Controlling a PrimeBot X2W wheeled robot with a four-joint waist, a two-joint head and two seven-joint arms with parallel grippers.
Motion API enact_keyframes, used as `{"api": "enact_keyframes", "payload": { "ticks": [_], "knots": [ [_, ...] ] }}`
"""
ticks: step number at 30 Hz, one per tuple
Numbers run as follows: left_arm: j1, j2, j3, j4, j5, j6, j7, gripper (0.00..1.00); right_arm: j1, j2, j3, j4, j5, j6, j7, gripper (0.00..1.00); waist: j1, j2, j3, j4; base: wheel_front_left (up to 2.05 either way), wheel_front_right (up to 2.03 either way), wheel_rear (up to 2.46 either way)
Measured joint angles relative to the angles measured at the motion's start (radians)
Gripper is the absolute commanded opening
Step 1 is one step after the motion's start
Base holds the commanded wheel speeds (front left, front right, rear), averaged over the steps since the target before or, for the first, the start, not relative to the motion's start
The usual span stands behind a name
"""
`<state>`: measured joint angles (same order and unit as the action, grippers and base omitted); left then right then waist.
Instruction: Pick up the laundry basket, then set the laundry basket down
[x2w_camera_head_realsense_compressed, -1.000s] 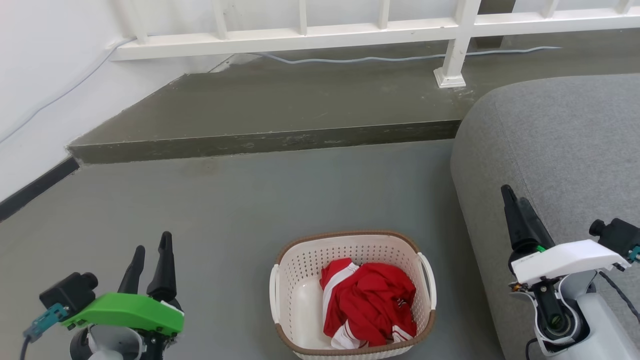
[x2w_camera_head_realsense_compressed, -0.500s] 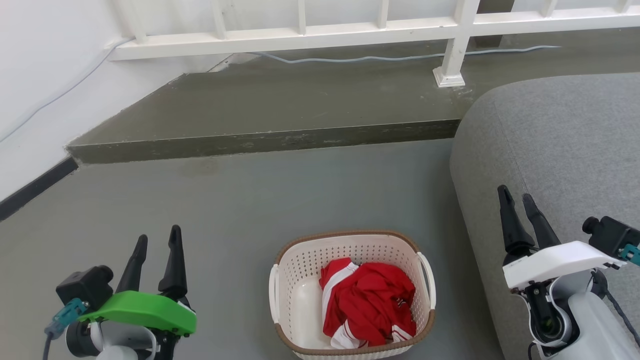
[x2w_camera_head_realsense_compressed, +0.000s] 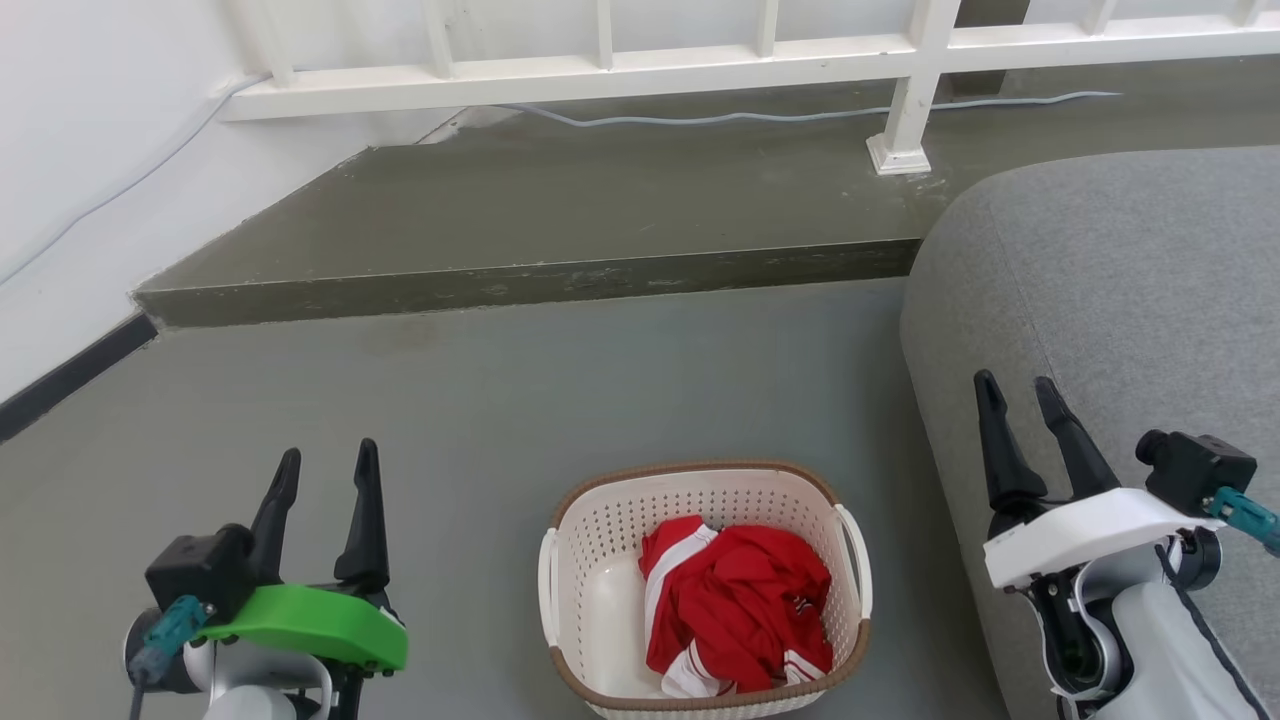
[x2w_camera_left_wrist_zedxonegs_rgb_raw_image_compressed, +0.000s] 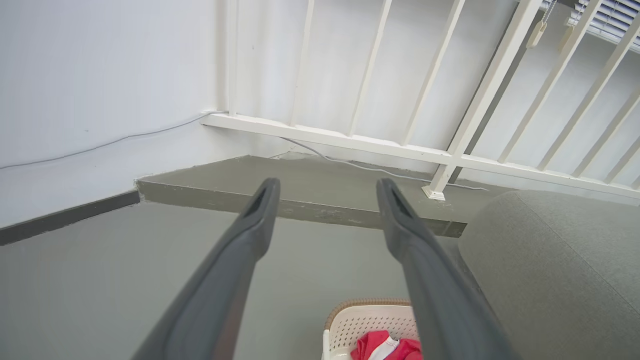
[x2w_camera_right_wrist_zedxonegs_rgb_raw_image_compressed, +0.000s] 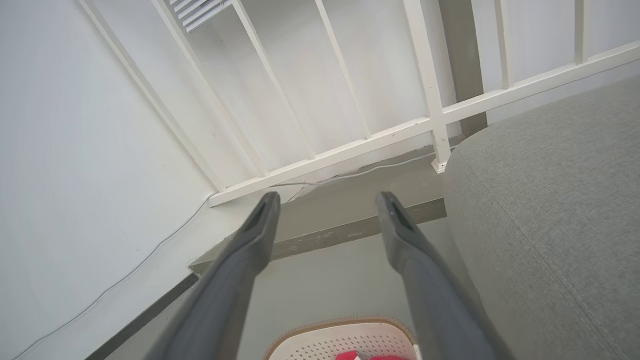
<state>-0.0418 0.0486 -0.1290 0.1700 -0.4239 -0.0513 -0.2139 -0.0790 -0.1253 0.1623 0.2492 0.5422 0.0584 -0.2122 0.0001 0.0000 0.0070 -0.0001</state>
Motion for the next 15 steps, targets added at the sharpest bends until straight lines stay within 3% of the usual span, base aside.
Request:
{"api": "enact_keyframes", "payload": {
  "ticks": [10, 15],
  "knots": [
    [0.0, -0.001, -0.003, -0.017, 0.128, 0.0, -0.035, 1.0, -0.005, 0.005, 0.006, -0.001, -0.133, 0.002, -0.036, 1.0, 0.0, 0.0, 0.0, -0.001, 0.0, 0.0, 0.0],
    [0.0, -0.001, 0.0, -0.017, 0.143, 0.0, -0.035, 1.0, -0.01, 0.015, -0.005, -0.002, -0.142, 0.003, -0.04, 1.0, 0.0, 0.0, 0.001, -0.001, 0.0, 0.0, 0.0]
  ]
}}
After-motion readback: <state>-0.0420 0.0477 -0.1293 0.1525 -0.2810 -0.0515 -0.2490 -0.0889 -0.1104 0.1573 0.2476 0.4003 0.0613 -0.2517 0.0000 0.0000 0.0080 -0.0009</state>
